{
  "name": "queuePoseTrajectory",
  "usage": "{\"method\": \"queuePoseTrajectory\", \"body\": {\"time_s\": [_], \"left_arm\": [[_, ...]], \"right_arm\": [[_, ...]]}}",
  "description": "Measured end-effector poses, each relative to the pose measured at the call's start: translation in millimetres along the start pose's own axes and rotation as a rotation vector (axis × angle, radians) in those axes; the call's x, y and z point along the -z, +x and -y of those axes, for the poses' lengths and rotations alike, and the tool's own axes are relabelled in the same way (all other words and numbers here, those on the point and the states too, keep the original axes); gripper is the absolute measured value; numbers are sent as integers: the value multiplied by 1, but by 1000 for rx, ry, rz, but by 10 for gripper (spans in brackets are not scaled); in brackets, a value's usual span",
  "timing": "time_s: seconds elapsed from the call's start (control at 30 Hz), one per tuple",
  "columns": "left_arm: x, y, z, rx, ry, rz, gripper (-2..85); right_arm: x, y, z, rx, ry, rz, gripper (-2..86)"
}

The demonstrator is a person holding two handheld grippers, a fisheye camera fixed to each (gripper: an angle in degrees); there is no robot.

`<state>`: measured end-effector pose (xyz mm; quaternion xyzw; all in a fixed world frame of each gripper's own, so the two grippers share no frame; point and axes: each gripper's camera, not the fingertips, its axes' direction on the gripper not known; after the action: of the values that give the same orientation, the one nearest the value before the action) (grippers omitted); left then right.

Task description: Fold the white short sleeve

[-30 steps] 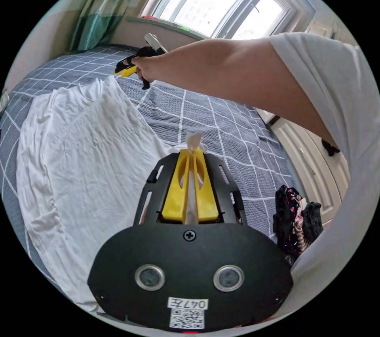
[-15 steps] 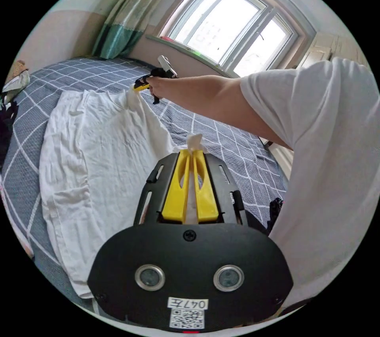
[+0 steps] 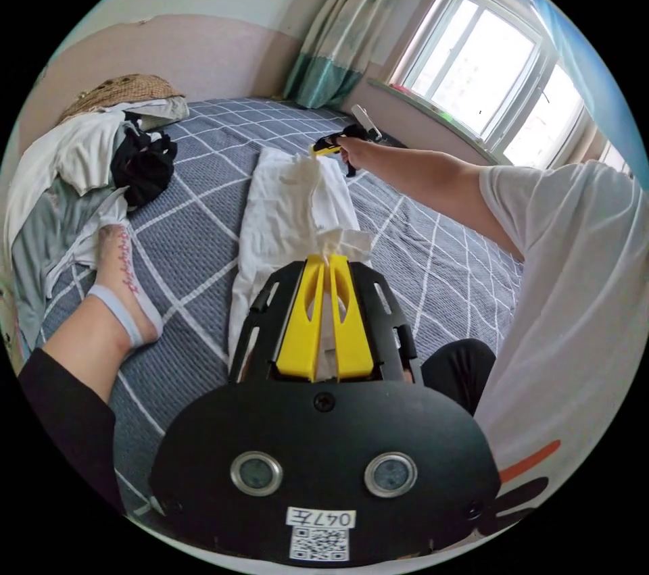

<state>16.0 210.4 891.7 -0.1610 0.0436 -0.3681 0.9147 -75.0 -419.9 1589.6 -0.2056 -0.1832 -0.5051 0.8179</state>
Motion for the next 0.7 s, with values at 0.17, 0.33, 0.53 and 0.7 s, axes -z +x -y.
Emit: {"method": "queuePoseTrajectory", "body": {"time_s": [0.17,0.33,0.53,0.7], "left_arm": [[4,8,-7,-49,-31,107,-6],[-11,13,-19,-22,-89,105,-5],[-20,11,-26,83,-105,66,-5],[-27,40,-26,-24,-131,230,-5]], "right_arm": [[-12,-5,5,-46,92,210,15],[-5,-27,8,17,130,170,114],[66,-118,-54,355,165,151,89],[80,-200,-161,590,-2,229,65]]}}
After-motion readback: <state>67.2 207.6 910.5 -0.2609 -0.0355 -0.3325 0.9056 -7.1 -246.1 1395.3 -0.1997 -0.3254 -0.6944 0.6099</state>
